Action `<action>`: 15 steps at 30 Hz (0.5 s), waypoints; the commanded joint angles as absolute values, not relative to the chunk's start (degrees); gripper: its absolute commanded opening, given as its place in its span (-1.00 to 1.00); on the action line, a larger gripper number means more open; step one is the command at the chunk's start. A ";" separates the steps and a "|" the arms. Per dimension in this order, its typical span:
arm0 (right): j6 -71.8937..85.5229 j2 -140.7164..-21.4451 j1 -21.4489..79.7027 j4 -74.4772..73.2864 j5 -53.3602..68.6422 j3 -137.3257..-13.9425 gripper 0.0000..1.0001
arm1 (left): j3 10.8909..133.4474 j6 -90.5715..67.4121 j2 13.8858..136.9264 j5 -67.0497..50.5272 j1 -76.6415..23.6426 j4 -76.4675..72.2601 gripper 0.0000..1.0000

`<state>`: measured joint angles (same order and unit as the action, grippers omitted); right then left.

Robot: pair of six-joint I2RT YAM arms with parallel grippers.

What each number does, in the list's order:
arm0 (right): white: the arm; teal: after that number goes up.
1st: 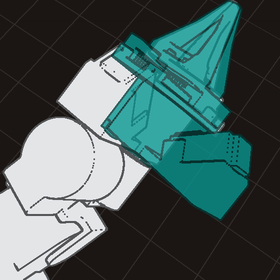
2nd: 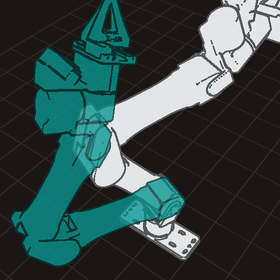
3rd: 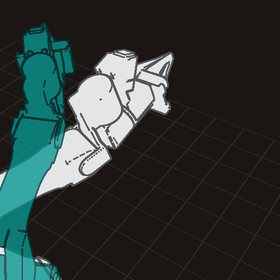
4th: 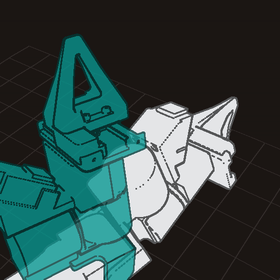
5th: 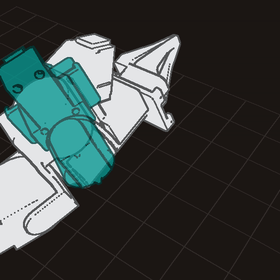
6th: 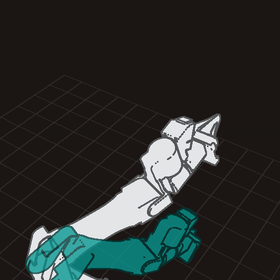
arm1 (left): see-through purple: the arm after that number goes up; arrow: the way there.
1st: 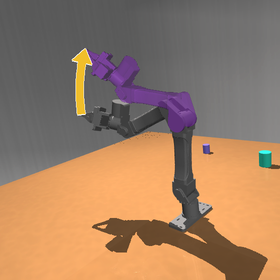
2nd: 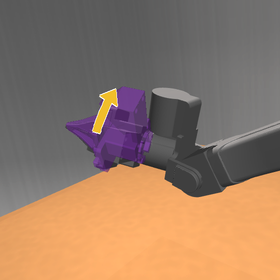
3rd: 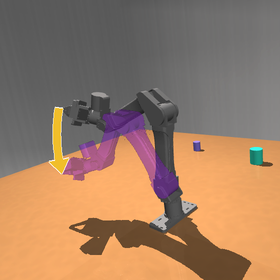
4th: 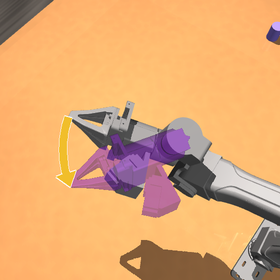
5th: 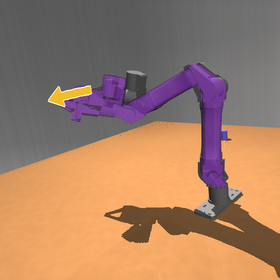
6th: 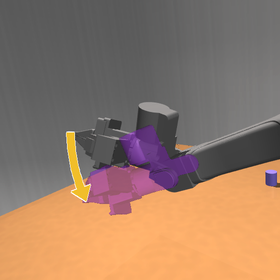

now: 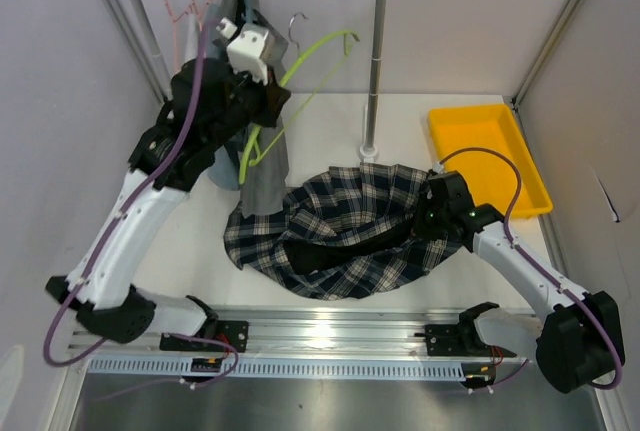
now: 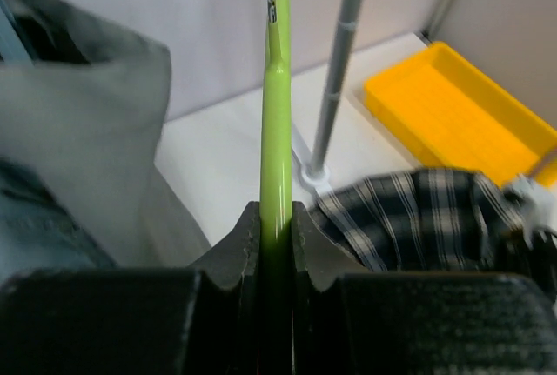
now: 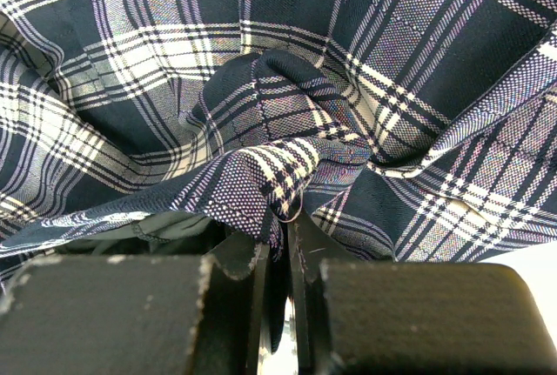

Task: Place the skirt on the hanger

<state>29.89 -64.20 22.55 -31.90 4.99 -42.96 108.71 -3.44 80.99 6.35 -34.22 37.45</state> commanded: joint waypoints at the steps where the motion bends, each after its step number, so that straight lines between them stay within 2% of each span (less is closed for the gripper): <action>1: 28.48 -64.69 22.76 -31.64 4.75 -44.47 -1.00 | 101.72 -3.69 70.77 -3.13 -34.10 33.39 -1.00; 9: 27.95 -65.65 22.85 -32.78 4.22 -45.09 -1.00 | 87.37 1.48 53.29 -19.85 -34.45 44.29 -1.00; 15: 27.33 -66.71 22.85 -34.45 3.25 -47.37 -1.00 | 76.93 2.28 46.25 -28.55 -34.71 48.95 -1.00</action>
